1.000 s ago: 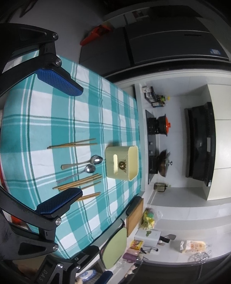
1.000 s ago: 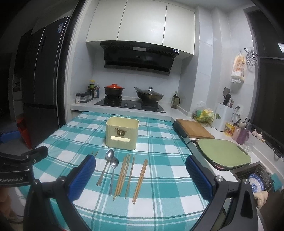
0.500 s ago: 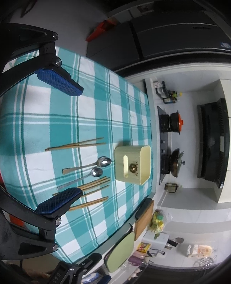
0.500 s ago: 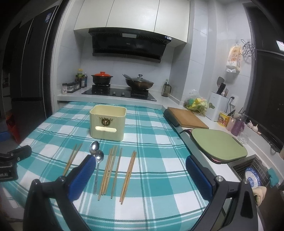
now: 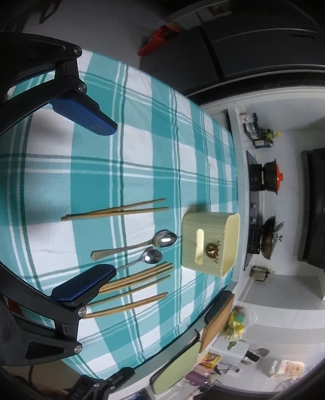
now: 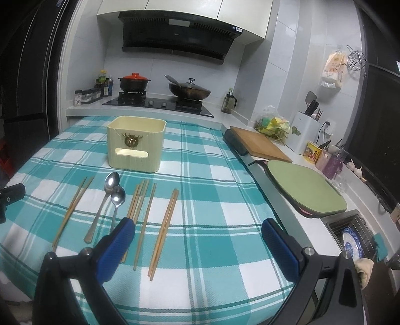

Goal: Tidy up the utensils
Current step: 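Move both tools forward toward the row of wooden chopsticks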

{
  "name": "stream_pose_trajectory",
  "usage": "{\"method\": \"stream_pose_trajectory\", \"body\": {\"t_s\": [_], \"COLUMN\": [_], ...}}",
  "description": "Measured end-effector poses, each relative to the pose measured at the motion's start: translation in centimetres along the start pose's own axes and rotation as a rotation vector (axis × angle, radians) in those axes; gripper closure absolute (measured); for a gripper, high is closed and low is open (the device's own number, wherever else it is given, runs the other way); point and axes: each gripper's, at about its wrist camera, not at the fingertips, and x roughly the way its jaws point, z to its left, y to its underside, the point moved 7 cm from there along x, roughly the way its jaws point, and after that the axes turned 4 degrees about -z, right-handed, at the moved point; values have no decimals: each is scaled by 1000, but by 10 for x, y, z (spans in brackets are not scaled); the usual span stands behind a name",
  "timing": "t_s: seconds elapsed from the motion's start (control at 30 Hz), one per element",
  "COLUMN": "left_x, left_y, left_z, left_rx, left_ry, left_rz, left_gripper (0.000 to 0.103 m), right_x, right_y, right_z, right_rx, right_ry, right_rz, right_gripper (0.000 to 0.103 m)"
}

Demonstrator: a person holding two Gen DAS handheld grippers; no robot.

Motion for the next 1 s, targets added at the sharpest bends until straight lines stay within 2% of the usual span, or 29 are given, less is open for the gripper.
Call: {"method": "stream_pose_trajectory", "body": {"t_s": [0.1,0.2,0.33,0.67,1.0], "left_x": [8,12,20,46,67], "left_y": [6,10,11,17,22], "left_z": [-5,-10,-14,-15,-8], "left_rx": [47,68,69,75,35], "left_ry": [-22,-9,11,-9,8], "left_rz": [15,26,43,99,145], "left_gripper": [1,1,1,1,1], "right_x": [12,23,33,52,70], "right_y": [8,14,19,27,32], "right_z": [3,4,2,-3,-1], "right_rx": [2,13,21,36,29], "right_ry": [-11,-22,-26,-24,-24], "right_rz": [32,60,86,139,186], "right_gripper": [0,0,0,0,0]}}
